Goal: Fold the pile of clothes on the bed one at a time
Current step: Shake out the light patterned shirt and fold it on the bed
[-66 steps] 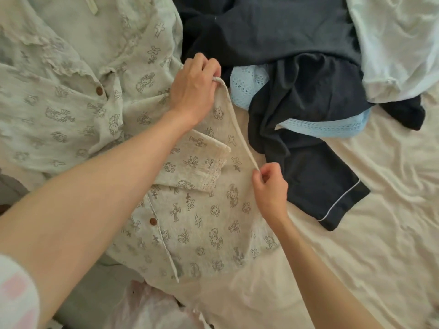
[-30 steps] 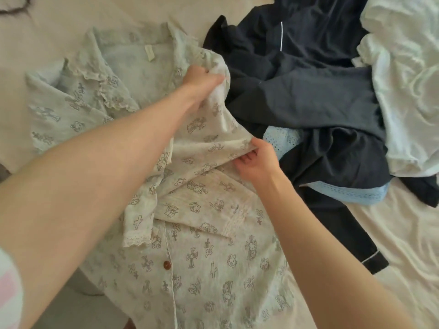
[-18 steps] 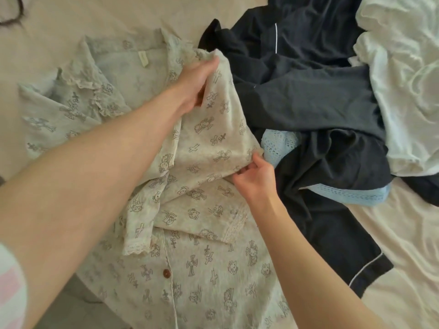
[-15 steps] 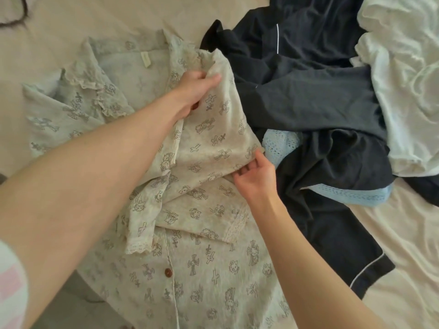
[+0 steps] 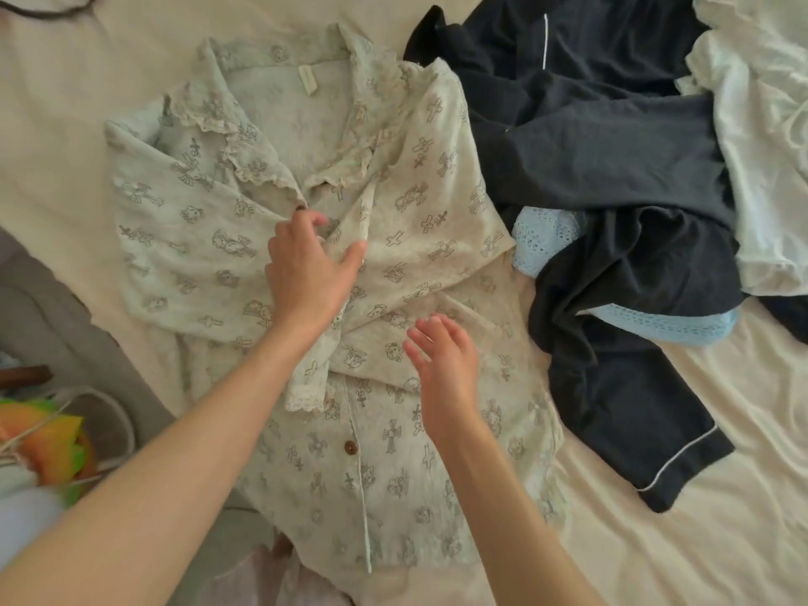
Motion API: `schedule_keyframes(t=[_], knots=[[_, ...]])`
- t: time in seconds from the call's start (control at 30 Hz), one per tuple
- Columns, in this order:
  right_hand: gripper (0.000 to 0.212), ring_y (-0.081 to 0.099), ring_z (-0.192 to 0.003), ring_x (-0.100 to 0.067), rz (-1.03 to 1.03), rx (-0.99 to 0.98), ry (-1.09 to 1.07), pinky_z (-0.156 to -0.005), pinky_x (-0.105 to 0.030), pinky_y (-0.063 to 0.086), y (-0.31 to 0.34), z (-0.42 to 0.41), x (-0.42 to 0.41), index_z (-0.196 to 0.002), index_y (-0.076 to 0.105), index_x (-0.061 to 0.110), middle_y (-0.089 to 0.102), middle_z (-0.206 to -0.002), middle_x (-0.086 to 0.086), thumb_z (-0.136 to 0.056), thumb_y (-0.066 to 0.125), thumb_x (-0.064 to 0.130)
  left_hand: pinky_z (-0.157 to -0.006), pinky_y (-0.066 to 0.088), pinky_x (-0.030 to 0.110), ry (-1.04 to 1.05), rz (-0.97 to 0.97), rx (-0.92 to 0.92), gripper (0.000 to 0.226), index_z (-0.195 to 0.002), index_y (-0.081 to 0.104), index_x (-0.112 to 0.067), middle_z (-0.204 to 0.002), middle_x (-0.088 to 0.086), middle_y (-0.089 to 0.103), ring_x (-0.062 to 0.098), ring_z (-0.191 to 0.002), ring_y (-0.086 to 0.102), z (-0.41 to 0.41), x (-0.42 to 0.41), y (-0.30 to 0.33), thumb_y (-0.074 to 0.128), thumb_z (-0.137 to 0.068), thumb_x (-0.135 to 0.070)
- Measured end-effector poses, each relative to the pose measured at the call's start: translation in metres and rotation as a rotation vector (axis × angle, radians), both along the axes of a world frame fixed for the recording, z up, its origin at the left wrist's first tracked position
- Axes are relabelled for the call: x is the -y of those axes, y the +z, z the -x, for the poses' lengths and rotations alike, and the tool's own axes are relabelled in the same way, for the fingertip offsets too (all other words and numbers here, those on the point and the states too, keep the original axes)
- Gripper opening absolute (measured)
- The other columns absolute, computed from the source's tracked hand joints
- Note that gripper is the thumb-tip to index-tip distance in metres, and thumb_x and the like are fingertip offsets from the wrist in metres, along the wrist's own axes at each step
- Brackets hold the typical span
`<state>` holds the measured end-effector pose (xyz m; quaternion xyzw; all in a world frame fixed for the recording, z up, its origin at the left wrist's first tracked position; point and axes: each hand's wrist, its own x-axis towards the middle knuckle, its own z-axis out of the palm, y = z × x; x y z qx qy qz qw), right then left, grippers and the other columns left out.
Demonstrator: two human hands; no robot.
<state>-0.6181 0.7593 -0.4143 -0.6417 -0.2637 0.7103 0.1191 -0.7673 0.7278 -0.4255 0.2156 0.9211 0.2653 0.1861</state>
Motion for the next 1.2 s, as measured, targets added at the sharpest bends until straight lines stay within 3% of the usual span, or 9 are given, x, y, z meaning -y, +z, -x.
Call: schedule_keyframes(t=[0.23,0.37,0.47,0.57,0.67,0.73,0.9,1.03,1.2], knots=[[0.038,0.055,-0.096,-0.003,0.014,-0.015,0.332,-0.096,-0.03,0.044,0.002,0.025,0.042,-0.123,0.059,0.017,0.058,-0.117,0.007,-0.102,0.034,0.037,-0.061,0.04,0.03,-0.104,0.203,-0.098,0.032,-0.104,0.049,-0.014,-0.104,0.002,0.05,0.017,-0.083,0.047,-0.008,0.016,-0.012,0.057,-0.086,-0.039],[0.032,0.06,-0.096,-0.007,-0.02,0.007,0.395,-0.078,-0.018,0.047,0.006,0.03,0.053,-0.115,0.062,0.016,0.063,-0.106,0.009,-0.102,0.037,0.031,-0.049,0.037,0.018,0.208,-0.112,0.482,0.009,-0.086,0.055,-0.022,-0.079,-0.003,0.059,0.009,-0.057,0.047,0.03,0.032,-0.013,0.051,-0.094,-0.022],[0.021,0.064,-0.09,-0.014,-0.032,0.024,0.43,-0.08,-0.028,0.054,0.009,0.033,0.063,-0.102,0.063,0.017,0.066,-0.095,0.003,-0.099,0.044,0.021,-0.066,0.046,0.02,0.324,-0.131,0.474,0.02,-0.113,0.051,-0.015,-0.1,-0.001,0.057,0.007,-0.078,0.055,0.049,0.067,-0.007,0.051,-0.094,-0.014],[0.036,0.064,-0.088,-0.018,-0.136,-0.011,0.582,-0.087,-0.04,0.052,0.007,0.038,0.078,-0.108,0.068,0.023,0.069,-0.099,0.005,-0.097,0.039,0.005,-0.061,0.039,0.008,0.182,-0.141,0.222,0.013,-0.105,0.049,-0.018,-0.097,-0.005,0.054,0.0,-0.078,0.052,0.032,0.104,0.002,0.051,-0.094,-0.026],[0.056,0.059,-0.107,-0.023,-0.301,-0.048,0.838,-0.095,-0.038,0.049,0.006,0.044,0.093,-0.123,0.062,0.019,0.055,-0.126,0.004,-0.089,0.031,-0.012,-0.061,0.039,0.0,0.099,-0.199,0.46,0.025,-0.1,0.049,-0.026,-0.094,-0.016,0.056,-0.016,-0.077,0.053,0.004,0.127,0.009,0.052,-0.09,-0.049],[0.06,0.062,-0.1,-0.018,-0.293,-0.106,0.923,-0.091,-0.031,0.052,0.005,0.042,0.1,-0.123,0.062,0.013,0.058,-0.119,0.006,-0.085,0.028,-0.017,-0.061,0.042,0.009,0.097,-0.164,0.624,0.033,-0.108,0.05,-0.028,-0.098,-0.019,0.057,-0.011,-0.082,0.056,-0.007,0.139,0.008,0.055,-0.086,-0.053],[0.037,0.068,-0.085,-0.015,-0.13,-0.002,0.629,-0.074,-0.022,0.056,0.004,0.031,0.099,-0.109,0.065,0.009,0.069,-0.108,-0.008,-0.093,0.036,-0.007,-0.073,0.049,0.032,0.242,-0.133,0.733,0.016,-0.095,0.064,-0.011,-0.09,0.005,0.066,0.02,-0.08,0.06,0.015,0.158,0.002,0.055,-0.093,-0.024],[0.033,0.064,-0.103,-0.026,-0.026,0.07,0.485,-0.086,-0.031,0.055,-0.002,0.039,0.1,-0.125,0.056,0.0,0.066,-0.11,-0.013,-0.098,0.048,0.016,-0.053,0.052,0.022,0.487,-0.348,0.935,0.021,-0.085,0.065,-0.015,-0.073,-0.001,0.07,0.013,-0.064,0.066,0.057,0.178,0.008,0.047,-0.096,-0.01],[0.048,0.056,-0.112,-0.02,0.335,-0.163,0.256,-0.097,-0.037,0.046,-0.005,0.073,0.112,-0.132,0.047,0.008,0.056,-0.131,-0.01,-0.096,0.05,0.04,-0.059,0.049,0.023,0.32,-0.097,0.97,0.029,-0.107,0.062,-0.018,-0.087,-0.005,0.067,0.009,-0.075,0.062,0.07,0.2,0.003,0.056,-0.086,0.001]])
